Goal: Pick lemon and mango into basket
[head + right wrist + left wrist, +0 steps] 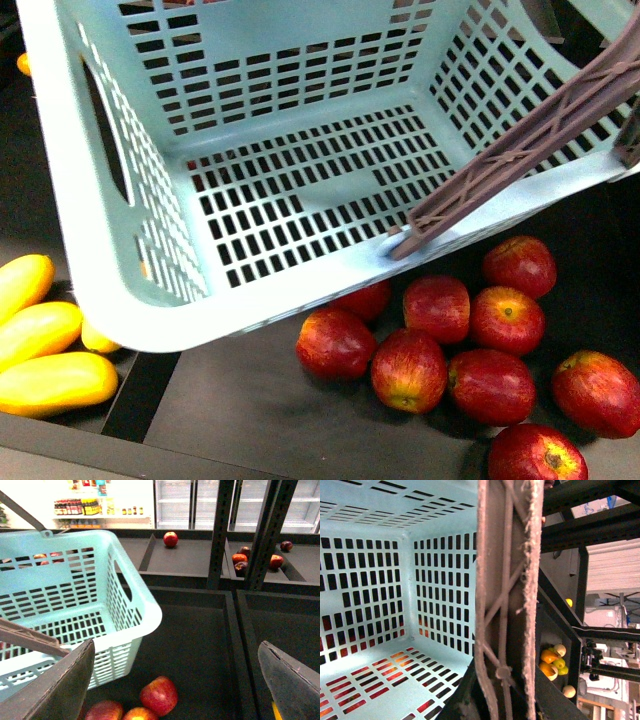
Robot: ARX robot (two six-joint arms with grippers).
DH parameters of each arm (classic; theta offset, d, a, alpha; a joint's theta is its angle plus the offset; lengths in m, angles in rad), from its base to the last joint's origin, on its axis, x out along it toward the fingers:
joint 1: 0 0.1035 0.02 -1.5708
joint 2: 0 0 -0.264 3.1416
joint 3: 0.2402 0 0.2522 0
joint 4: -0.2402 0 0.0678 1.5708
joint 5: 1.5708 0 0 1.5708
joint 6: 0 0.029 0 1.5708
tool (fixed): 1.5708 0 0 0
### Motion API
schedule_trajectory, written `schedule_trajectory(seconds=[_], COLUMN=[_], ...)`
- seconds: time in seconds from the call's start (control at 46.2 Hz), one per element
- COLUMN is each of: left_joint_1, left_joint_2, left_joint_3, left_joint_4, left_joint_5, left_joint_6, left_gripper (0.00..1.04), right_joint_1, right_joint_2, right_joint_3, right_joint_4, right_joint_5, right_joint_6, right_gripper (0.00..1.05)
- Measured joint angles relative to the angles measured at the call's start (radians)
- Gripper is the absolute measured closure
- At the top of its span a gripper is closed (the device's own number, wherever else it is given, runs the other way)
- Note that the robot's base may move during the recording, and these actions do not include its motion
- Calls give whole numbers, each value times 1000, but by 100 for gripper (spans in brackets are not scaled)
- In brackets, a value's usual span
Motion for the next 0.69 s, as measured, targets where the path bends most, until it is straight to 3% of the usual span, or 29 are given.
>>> schedule_trajectory(seconds=[0.346, 0.692], left_joint_1=[-112, -107], left_joint_2=[34, 34], left_joint_3=[64, 64], left_joint_4=[36, 36], left_joint_5=[77, 59], left_joint_6=[-1, 7], left_gripper=[98, 98], right_joint_1=[0, 0], right_joint_2=[0, 0], right_joint_3=[0, 0], right_joint_4=[0, 0], right_joint_5=[0, 0], right_joint_6=[0, 0], right_gripper=[9, 9])
